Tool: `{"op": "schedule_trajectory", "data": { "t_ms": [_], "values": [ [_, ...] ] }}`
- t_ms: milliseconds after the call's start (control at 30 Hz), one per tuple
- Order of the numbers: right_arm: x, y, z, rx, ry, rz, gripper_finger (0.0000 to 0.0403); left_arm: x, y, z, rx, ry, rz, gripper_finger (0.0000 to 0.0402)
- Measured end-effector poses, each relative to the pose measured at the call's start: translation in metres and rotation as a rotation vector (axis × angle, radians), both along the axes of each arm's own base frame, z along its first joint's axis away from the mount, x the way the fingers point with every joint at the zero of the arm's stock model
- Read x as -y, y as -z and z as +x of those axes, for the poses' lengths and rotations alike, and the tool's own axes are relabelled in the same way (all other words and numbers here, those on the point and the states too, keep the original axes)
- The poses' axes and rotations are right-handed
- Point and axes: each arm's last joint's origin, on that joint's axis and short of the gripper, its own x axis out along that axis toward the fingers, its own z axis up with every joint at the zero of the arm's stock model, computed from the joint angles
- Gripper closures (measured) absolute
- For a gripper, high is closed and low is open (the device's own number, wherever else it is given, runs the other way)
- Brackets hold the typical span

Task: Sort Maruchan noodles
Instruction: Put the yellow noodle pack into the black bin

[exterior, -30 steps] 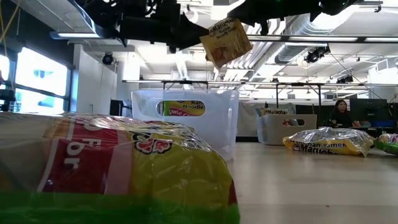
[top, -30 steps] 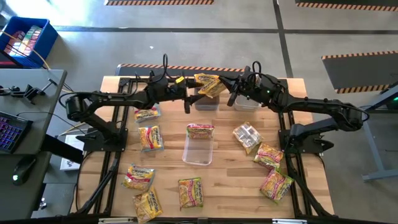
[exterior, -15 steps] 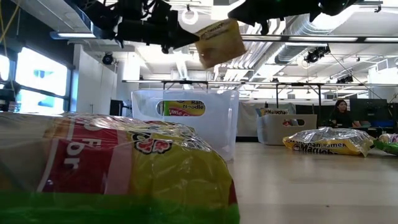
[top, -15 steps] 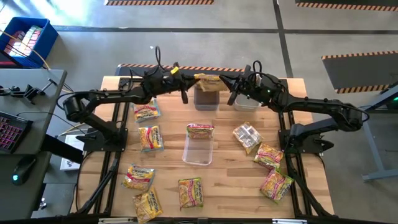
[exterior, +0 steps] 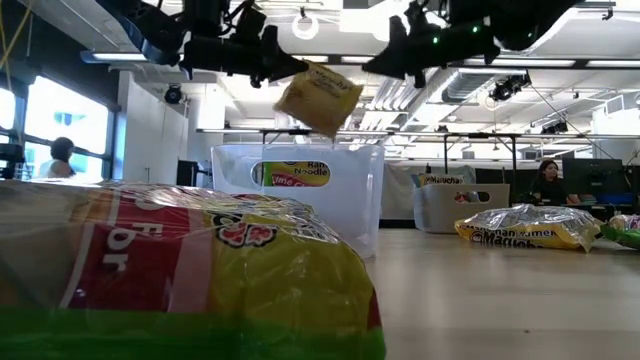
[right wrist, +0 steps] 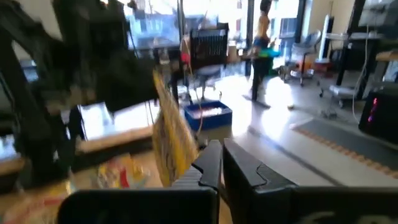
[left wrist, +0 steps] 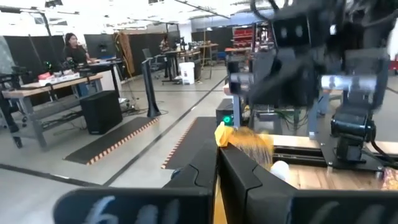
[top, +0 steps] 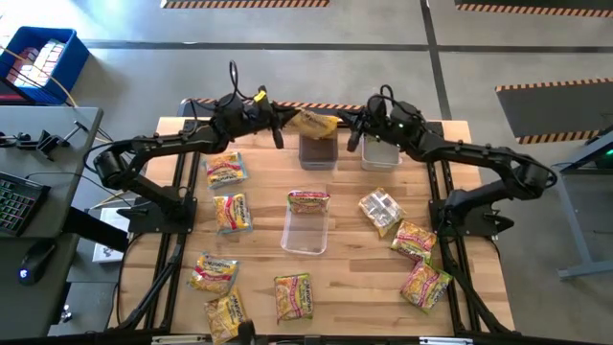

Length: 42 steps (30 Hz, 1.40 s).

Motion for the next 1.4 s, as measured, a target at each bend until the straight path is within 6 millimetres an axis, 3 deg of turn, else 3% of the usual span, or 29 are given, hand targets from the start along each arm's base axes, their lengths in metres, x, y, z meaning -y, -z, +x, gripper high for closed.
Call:
{"op": "schedule_trajectory", "data": {
  "t_ms": [133,267,433,600,1133,1400],
  "values": [
    [0.01,0.015,0.003,-0.063,-0.056,0.024,0.0356,-0.004,-0.005,-0.002,0.017,-0.006,-0.01,0.0401],
    [0.014,0.023,0.006,-0.073,-0.083,0.068,0.0281,-0.004,-0.01,0.0,0.033,-0.002,-0.008,0.0401],
    [0.013,0.024,0.01,-0.043,-0.165,0.077,0.0191,-0.005,-0.017,0.001,0.051,0.0,-0.007,0.0401],
    [0.01,0.021,0.012,-0.013,-0.178,0.073,0.0141,-0.006,-0.023,0.002,0.065,0.001,0.003,0.0401],
    [0.003,0.012,0.018,0.081,-0.169,0.044,0.0131,-0.006,-0.033,0.003,0.101,0.004,-0.008,0.0401],
    [0.009,0.027,0.031,0.112,-0.164,0.035,0.0132,-0.006,-0.034,0.003,0.119,0.006,-0.016,0.0401]
  ]
}}
